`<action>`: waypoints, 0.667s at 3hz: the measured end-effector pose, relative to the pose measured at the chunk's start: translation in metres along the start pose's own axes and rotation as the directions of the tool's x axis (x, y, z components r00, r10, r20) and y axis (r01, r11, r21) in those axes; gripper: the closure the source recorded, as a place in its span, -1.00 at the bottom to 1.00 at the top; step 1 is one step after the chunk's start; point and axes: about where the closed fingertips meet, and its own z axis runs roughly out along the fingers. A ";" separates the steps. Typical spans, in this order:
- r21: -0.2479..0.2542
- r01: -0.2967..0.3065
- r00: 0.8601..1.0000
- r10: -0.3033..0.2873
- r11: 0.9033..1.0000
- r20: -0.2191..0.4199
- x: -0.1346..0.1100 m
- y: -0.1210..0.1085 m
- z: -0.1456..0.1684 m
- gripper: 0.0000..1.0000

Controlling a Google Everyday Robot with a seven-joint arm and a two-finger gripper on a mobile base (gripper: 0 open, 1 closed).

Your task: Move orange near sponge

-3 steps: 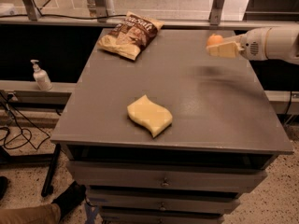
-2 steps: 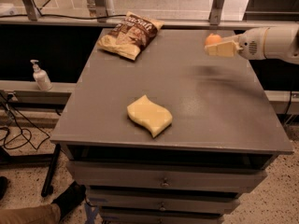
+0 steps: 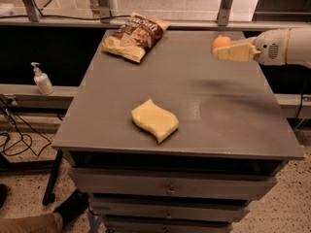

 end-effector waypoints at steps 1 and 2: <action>-0.068 -0.007 1.000 0.007 0.998 0.001 0.003 0.040 -0.021 1.00; -0.124 -0.027 0.999 0.024 0.992 -0.026 0.031 0.079 -0.038 1.00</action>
Offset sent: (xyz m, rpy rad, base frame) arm -0.1466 0.0157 -0.0098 0.0441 0.0843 0.1657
